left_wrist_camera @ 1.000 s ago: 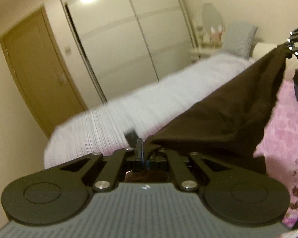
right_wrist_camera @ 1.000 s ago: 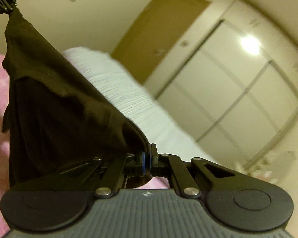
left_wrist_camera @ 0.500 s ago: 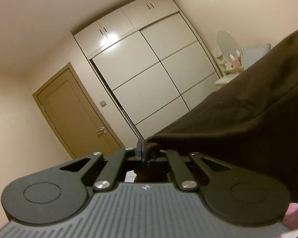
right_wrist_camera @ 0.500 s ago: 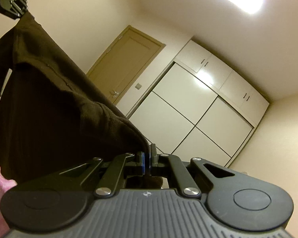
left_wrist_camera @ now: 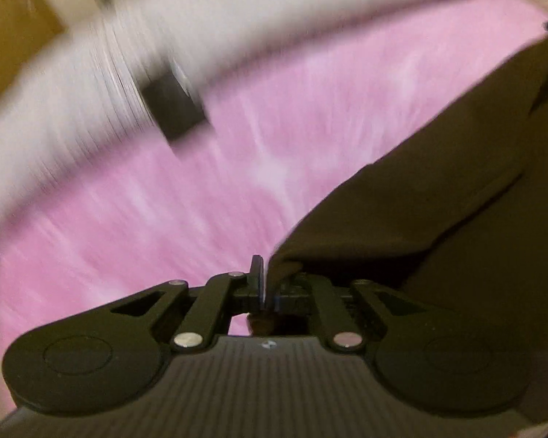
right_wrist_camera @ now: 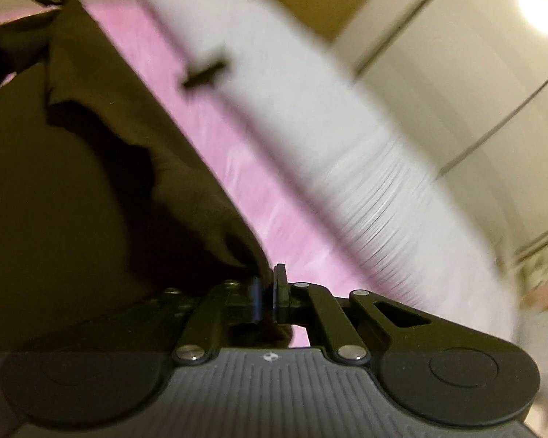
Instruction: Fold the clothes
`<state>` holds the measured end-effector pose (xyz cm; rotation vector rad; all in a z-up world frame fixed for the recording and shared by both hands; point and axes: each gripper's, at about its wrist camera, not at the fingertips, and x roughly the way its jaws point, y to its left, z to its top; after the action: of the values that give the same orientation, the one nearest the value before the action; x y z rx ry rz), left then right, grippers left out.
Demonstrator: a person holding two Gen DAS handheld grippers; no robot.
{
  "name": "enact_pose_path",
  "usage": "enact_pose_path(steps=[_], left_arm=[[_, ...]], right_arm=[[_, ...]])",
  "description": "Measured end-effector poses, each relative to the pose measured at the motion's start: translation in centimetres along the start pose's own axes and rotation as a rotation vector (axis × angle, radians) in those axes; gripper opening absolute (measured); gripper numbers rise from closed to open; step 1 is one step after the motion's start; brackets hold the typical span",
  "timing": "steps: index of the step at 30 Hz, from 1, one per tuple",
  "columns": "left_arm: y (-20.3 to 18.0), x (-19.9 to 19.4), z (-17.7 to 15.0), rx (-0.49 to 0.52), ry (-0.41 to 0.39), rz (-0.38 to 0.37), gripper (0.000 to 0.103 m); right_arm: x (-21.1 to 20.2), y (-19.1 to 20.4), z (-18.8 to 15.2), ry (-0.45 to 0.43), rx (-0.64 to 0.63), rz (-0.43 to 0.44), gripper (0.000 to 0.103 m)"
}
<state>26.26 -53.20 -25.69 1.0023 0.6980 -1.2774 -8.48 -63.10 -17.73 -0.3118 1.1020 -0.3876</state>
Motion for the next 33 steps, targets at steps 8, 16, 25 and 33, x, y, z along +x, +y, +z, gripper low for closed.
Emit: enact_pose_path(steps=[8,16,25,33], left_arm=[[1.8,4.2,-5.3,-0.198,-0.037,0.017,0.026],[1.4,-1.9,-5.7,-0.211,-0.093,0.027,0.039],[-12.8,-9.7,-4.2,-0.042,-0.104,-0.097,0.041],[-30.2,-12.4,-3.0,-0.021,-0.054,-0.243,0.041]], right_arm=[[8.3,2.8,-4.1,0.063,0.345,0.067,0.050],[-1.6,5.3,-17.9,0.216,0.589,0.192,0.071],[-8.0,6.7,-34.3,0.397,0.759,0.355,0.071],[-7.2,7.6,-44.2,0.370,0.998,0.599,0.042]])
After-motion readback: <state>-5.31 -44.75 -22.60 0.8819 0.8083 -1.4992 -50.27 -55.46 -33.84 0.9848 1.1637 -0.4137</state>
